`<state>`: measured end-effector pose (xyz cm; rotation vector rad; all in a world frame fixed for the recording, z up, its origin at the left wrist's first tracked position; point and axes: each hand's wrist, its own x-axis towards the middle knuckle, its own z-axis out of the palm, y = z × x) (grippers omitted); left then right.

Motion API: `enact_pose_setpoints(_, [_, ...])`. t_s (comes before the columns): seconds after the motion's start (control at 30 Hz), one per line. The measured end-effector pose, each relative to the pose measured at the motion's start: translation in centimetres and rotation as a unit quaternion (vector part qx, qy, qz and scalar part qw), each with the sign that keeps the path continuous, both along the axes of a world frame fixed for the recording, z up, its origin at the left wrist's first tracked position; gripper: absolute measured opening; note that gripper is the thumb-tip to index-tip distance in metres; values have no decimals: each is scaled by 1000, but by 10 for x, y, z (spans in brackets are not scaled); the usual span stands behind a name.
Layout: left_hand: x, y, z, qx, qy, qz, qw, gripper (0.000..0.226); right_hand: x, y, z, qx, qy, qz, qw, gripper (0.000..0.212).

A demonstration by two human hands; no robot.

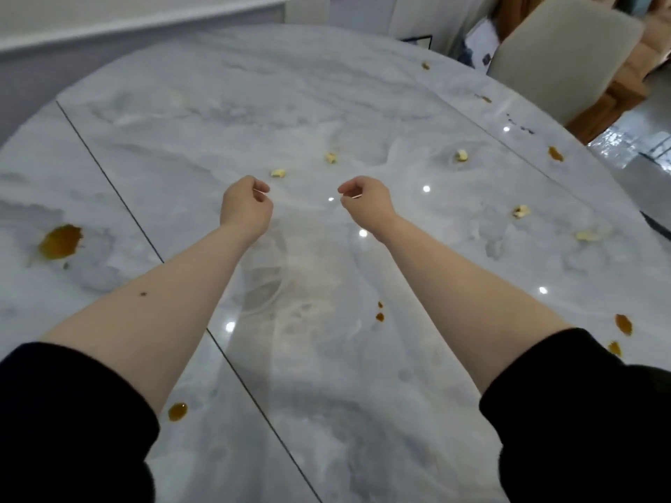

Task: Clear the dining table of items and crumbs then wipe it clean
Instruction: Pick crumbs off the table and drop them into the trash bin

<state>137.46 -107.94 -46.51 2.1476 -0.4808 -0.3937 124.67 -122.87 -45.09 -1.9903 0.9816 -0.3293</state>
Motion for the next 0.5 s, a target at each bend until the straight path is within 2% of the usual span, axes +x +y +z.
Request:
enact_pose_setpoints(0.17, [21,-38,-11,37,-94,-56,993,34,40,-36,-12,-48,46,11,998,31])
enact_pose_setpoints(0.33, [32,-77,-24,136,-180,-118,967,48,84,-62,-26,-117,103,40,987,45])
enact_pose_setpoints(0.4, [36,-85,-30,168,-192,-113,960,48,98,-67,-30,-144,132,64,979,52])
enact_pose_setpoints(0.5, [40,-89,-40,189,-165,-90,964,48,108,-72,-39,-181,193,103,959,58])
